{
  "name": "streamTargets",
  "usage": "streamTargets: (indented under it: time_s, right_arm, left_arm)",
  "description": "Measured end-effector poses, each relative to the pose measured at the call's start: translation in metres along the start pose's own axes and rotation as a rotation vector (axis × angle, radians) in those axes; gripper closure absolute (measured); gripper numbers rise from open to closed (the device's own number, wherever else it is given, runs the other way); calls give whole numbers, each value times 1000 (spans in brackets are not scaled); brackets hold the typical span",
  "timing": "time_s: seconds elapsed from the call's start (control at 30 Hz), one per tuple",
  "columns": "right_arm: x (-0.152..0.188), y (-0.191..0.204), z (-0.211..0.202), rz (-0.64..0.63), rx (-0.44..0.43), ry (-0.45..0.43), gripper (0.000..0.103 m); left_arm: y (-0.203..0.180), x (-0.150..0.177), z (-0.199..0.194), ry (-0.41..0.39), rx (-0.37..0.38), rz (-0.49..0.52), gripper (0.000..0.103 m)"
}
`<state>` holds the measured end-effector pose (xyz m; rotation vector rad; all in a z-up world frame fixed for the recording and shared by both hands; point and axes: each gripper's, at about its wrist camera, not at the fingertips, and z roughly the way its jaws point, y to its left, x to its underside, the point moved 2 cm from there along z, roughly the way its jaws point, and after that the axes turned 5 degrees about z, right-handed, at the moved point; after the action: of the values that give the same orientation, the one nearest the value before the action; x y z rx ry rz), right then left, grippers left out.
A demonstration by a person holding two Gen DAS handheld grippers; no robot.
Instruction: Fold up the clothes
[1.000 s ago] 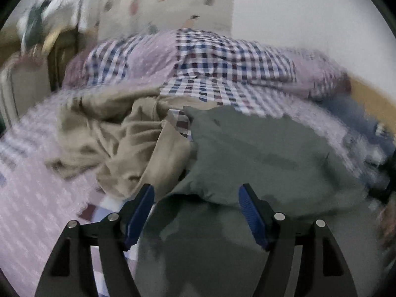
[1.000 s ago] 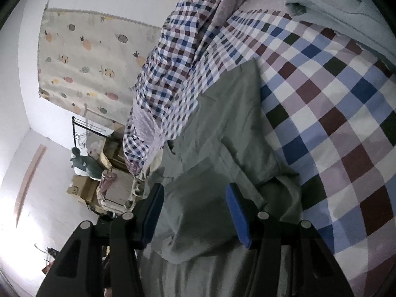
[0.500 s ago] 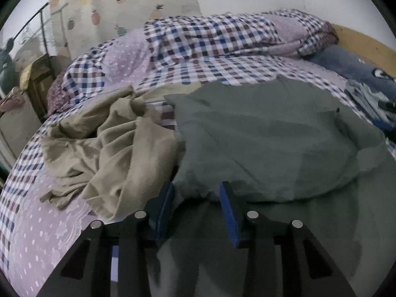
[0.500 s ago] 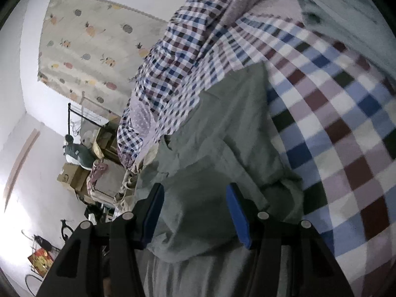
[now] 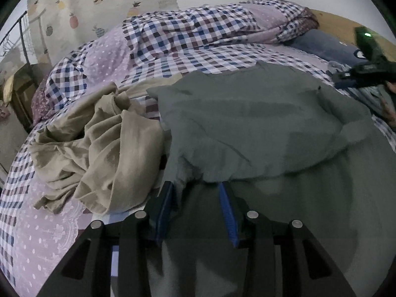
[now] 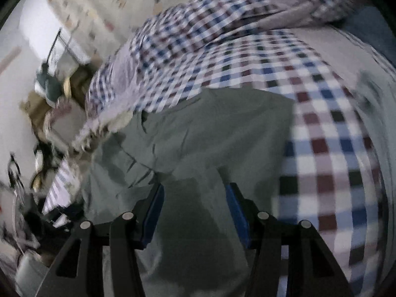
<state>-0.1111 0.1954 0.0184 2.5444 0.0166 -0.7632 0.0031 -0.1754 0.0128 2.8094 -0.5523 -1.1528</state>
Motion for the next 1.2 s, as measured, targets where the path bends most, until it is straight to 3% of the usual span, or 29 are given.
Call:
streamTargets:
  time_s: [0.2, 0.4, 0.43, 0.5, 0.57, 0.7, 0.83, 0.97, 1.2]
  right_arm:
    - [-9, 5, 27, 10, 29, 26, 46]
    - [-11, 5, 28, 37, 37, 14, 46]
    - [-12, 4, 26, 38, 42, 12, 46]
    - [-15, 3, 20, 38, 52, 6, 46]
    - [-20, 1, 15, 40, 55, 0, 46]
    - [-29, -1, 9, 47, 49, 4, 46]
    - [-31, 2, 20, 15, 56, 60, 46]
    - [-29, 7, 37, -41, 88, 113, 47]
    - [-22, 20, 59, -150, 164, 167, 52]
  left_arm:
    - [9, -2, 1, -18, -28, -21, 62]
    - [-3, -7, 12, -2, -70, 50, 63]
    - [-5, -7, 13, -2, -76, 54, 66]
    - [-3, -8, 15, 3, -96, 45, 85]
    - [1, -9, 15, -6, -104, 23, 91]
    - [23, -12, 9, -58, -54, -133, 95]
    - [57, -3, 15, -78, 60, -378, 96]
    - [73, 8, 21, -70, 103, -485, 96]
    - [85, 19, 23, -85, 109, -595, 97]
